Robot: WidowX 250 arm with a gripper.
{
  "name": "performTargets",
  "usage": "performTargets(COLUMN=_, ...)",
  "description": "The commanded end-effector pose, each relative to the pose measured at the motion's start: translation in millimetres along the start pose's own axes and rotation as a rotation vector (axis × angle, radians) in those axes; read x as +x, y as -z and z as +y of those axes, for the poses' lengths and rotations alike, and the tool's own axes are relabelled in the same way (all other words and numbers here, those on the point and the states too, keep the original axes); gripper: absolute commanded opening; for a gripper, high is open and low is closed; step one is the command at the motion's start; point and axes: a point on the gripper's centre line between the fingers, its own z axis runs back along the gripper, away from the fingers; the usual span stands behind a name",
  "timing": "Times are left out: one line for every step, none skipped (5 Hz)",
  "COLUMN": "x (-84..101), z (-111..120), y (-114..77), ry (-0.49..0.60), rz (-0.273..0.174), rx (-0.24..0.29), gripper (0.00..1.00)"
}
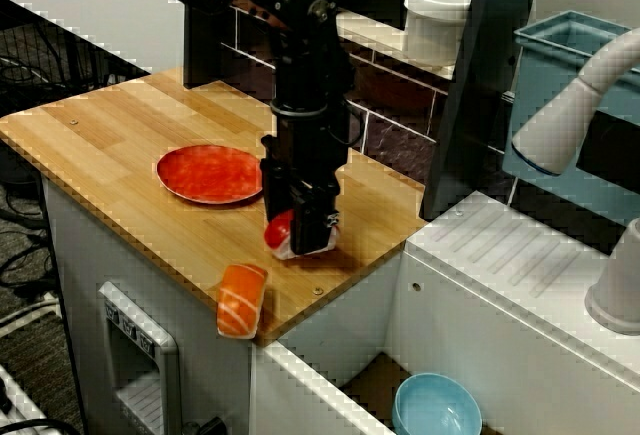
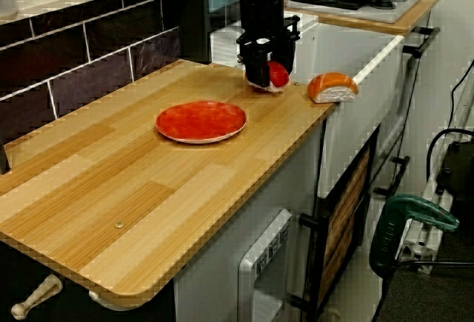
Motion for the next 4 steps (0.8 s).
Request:
performTargets(x=19.1, z=8, y=-24.0, ry=-0.017, rz=-0.048, rx=-0.005, gripper=0.0)
performTargets(x=25.0, z=11, y=-29.6, ry=-0.022, rz=-0.06, rx=-0.003, gripper=0.0)
performTargets(x=27.7, z=17, y=-25.5, ry=-0.054, rz=-0.08, rx=0.001, gripper=0.0)
performTargets(x=29.9, z=18, y=-19.8, ry=-0.071, rz=-0.074, rx=0.01, gripper=0.0)
